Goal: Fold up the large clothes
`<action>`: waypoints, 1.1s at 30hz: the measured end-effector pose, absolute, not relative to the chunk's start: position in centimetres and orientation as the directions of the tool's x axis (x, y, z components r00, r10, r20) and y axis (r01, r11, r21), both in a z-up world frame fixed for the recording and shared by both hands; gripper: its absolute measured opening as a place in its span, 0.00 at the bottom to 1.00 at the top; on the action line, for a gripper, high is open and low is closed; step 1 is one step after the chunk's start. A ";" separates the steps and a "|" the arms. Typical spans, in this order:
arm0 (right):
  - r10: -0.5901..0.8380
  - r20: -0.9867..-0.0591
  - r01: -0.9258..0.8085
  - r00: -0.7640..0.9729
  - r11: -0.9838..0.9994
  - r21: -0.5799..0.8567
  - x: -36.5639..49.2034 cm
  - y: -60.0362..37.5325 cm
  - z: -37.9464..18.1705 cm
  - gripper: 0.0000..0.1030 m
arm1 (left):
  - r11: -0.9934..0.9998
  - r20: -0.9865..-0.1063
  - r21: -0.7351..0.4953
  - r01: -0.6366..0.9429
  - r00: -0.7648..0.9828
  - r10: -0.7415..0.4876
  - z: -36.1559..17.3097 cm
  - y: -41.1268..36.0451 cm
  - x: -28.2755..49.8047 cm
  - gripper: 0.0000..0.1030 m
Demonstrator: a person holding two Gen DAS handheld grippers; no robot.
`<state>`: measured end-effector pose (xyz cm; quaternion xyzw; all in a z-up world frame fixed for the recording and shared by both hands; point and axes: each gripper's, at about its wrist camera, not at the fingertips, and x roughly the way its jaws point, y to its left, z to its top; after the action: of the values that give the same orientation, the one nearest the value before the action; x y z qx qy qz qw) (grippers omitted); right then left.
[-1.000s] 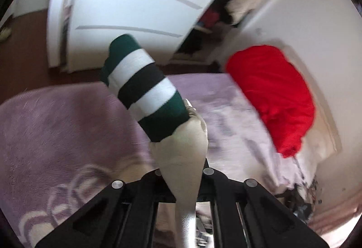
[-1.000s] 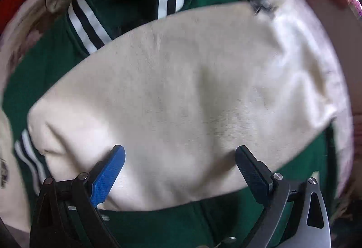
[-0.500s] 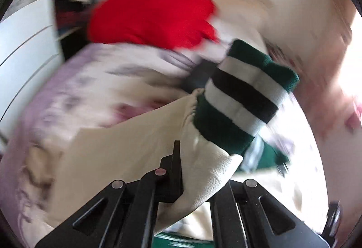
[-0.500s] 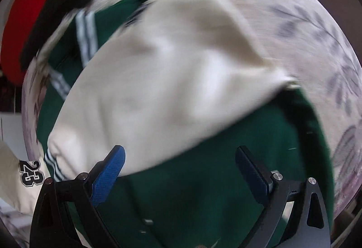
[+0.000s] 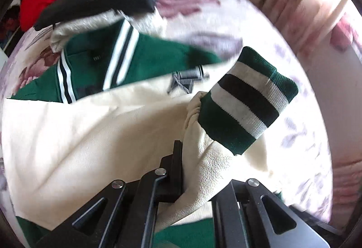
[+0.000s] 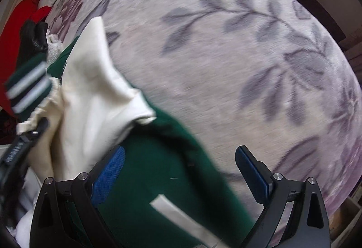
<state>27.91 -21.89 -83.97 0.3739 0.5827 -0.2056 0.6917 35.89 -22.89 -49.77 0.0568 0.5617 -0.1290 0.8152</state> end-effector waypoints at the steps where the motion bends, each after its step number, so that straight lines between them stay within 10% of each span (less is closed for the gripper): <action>1: 0.153 -0.959 0.716 0.240 0.639 0.281 27.4 -22.6 -83.7 0.96 | 0.959 -0.934 -0.024 0.282 0.335 -0.122 -49.9 -23.1 35.7 0.08; 4: 0.180 -0.950 0.710 0.256 0.632 0.311 26.4 -24.8 -82.7 0.96 | 0.961 -0.938 -0.029 0.275 0.324 -0.121 -48.7 -22.5 35.1 0.25; 8: 0.250 -0.914 0.685 0.319 0.606 0.405 27.5 -26.6 -80.5 0.96 | 0.976 -0.936 -0.072 0.205 0.325 -0.138 -48.2 -18.8 33.7 0.91; 16: 0.373 -0.825 0.516 0.424 0.649 0.558 37.8 -24.3 -77.2 0.96 | 0.996 -0.924 0.075 -0.044 0.372 0.086 -46.0 -6.5 30.2 0.91; 22: 0.445 -0.879 0.407 0.171 0.781 0.475 46.1 -17.6 -82.9 0.96 | 0.970 -0.924 0.154 -0.187 0.321 0.208 -46.8 1.2 28.7 0.91; 23: 0.450 -0.885 0.391 0.117 0.799 0.457 46.7 -16.3 -84.1 0.91 | 0.966 -0.922 0.166 -0.198 0.318 0.223 -47.1 2.0 28.9 0.91; 25: 0.452 -0.889 0.378 0.073 0.812 0.444 47.0 -14.7 -85.1 0.19 | 0.957 -0.914 0.194 -0.213 0.315 0.256 -47.3 3.5 28.9 0.91; 26: 0.444 -0.894 0.374 0.059 0.821 0.432 46.9 -14.0 -85.2 0.08 | 0.955 -0.912 0.202 -0.216 0.315 0.264 -47.3 4.2 28.8 0.91; 33: 0.254 -0.952 0.423 0.170 0.854 0.304 45.9 -18.0 -81.7 0.03 | 0.934 -0.915 0.226 -0.276 0.268 0.300 -50.4 8.7 31.8 0.91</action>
<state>45.92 -17.96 -81.75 0.2641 0.6415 -0.0588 0.7179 31.77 8.72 -50.41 0.0106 0.5774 0.1810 0.7961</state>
